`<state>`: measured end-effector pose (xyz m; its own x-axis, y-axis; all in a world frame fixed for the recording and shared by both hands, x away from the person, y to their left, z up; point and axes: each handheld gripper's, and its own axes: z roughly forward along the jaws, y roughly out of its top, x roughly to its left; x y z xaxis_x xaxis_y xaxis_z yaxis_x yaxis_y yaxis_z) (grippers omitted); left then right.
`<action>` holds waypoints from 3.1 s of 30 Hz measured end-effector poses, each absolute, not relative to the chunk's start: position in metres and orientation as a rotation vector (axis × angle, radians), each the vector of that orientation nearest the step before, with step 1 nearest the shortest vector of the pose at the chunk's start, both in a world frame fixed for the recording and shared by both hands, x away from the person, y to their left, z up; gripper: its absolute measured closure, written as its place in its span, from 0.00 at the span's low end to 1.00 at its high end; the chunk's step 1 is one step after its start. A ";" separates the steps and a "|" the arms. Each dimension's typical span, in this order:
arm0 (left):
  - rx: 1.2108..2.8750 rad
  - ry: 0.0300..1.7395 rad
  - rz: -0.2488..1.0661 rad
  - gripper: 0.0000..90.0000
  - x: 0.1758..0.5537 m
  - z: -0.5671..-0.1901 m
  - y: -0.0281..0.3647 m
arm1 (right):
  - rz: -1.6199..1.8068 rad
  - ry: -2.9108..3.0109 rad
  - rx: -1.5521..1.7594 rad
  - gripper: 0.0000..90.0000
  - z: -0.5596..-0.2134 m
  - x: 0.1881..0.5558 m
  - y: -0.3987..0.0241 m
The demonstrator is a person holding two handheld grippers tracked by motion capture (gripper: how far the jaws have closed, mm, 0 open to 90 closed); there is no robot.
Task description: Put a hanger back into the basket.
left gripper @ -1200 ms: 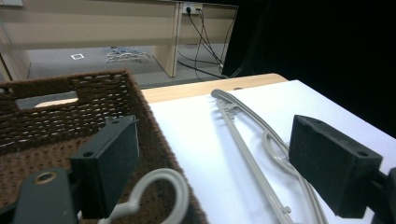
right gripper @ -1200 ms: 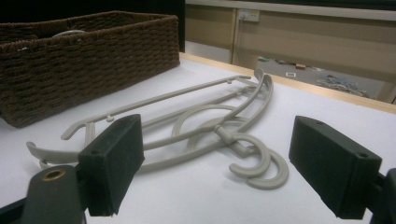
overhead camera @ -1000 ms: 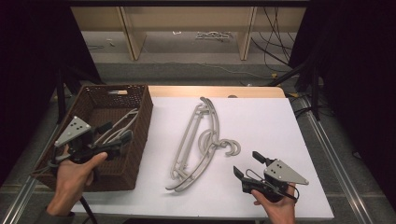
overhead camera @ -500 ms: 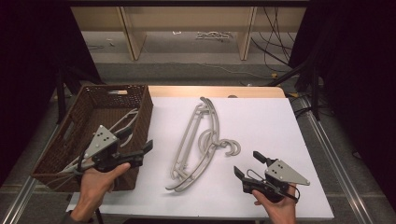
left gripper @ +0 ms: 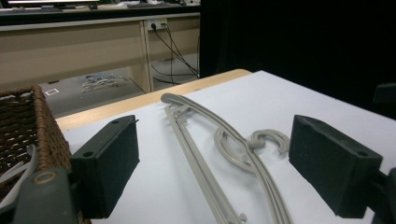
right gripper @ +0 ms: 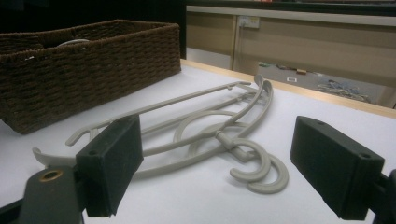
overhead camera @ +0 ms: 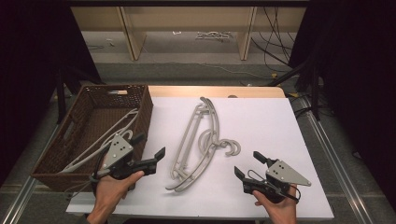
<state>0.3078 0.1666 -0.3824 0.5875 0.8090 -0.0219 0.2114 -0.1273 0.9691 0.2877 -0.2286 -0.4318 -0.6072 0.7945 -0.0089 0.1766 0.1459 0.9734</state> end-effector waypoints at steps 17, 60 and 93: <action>1.942 0.776 0.563 0.18 0.343 -0.412 0.088 | 1.492 1.919 0.943 0.20 -0.431 0.288 -0.224; 2.279 1.084 0.021 0.60 0.425 -0.464 0.030 | 1.498 1.936 0.912 0.21 -0.431 0.289 -0.222; 2.288 1.208 -0.136 0.85 0.446 -0.452 0.023 | 1.494 1.948 0.913 0.22 -0.430 0.290 -0.227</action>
<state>0.4456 0.0227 -0.4517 0.5924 0.7349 -0.3301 0.7900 -0.4495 0.4168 0.2902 -0.2274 -0.4303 -0.6399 0.7685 -0.0001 0.1991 0.1659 0.9658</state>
